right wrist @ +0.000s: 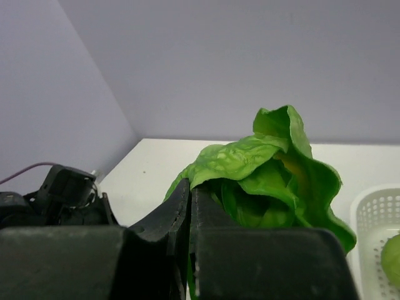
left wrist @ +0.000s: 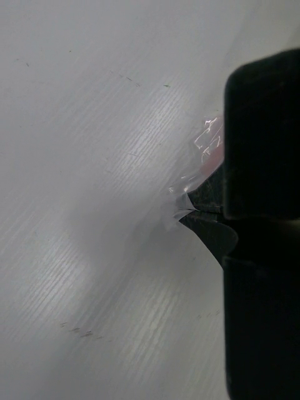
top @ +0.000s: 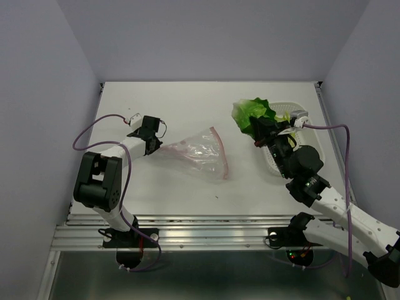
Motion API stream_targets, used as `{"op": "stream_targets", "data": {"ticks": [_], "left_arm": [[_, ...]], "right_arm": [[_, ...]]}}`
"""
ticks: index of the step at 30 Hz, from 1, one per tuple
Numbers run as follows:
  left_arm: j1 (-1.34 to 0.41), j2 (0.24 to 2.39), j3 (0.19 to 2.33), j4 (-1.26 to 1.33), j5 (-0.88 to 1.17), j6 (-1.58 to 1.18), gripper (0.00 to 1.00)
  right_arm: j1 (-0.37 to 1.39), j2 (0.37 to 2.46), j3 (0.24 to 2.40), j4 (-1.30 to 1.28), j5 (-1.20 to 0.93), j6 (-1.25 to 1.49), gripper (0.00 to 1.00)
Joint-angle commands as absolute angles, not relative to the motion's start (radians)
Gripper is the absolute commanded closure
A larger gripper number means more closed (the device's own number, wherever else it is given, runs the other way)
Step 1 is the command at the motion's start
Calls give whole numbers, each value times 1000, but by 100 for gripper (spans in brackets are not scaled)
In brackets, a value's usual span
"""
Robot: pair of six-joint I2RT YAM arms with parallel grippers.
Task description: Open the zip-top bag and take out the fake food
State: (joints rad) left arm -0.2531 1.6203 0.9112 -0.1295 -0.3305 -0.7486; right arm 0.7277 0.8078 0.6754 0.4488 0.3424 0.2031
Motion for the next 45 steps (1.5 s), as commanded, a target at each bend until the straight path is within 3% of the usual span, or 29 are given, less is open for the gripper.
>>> {"op": "stream_targets", "data": {"ticks": [1, 8, 20, 34, 45], "left_arm": [[-245, 1563, 934, -101, -319, -724, 100], [-245, 1491, 959, -15, -238, -678, 100], [-245, 1310, 830, 423, -52, -588, 100], [-209, 1290, 536, 853, 162, -641, 100], [-207, 1275, 377, 974, 169, -566, 100]], "right_arm": [[730, 810, 726, 460, 480, 120, 99], [681, 831, 719, 393, 572, 86, 99], [365, 848, 660, 310, 488, 163, 99], [282, 931, 528, 258, 670, 202, 99], [282, 959, 479, 230, 612, 255, 99]]}}
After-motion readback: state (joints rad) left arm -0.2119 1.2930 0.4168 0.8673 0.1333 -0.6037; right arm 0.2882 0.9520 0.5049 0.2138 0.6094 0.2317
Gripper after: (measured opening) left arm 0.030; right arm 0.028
